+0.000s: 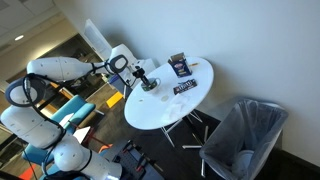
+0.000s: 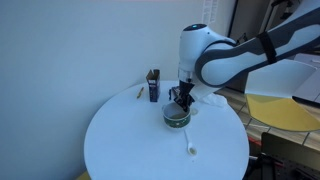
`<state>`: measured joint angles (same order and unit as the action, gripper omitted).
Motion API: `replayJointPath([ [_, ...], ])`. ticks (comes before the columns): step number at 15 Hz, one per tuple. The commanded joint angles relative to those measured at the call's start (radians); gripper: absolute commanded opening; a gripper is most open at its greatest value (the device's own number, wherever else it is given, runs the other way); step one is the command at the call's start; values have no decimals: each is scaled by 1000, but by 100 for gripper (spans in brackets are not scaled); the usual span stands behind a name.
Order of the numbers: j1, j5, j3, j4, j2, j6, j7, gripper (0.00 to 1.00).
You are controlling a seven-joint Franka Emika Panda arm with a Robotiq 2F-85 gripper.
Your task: Move the cup to the right of the table
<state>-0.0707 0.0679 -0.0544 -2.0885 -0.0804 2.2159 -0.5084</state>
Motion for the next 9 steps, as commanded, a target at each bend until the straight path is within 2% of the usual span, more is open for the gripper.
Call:
replayJointPath([
  [1, 29, 1, 11, -123, 117, 86, -12, 3],
  [4, 44, -9, 16, -182, 147, 191, -12, 3],
  [9, 54, -26, 24, -214, 141, 284, -12, 3],
])
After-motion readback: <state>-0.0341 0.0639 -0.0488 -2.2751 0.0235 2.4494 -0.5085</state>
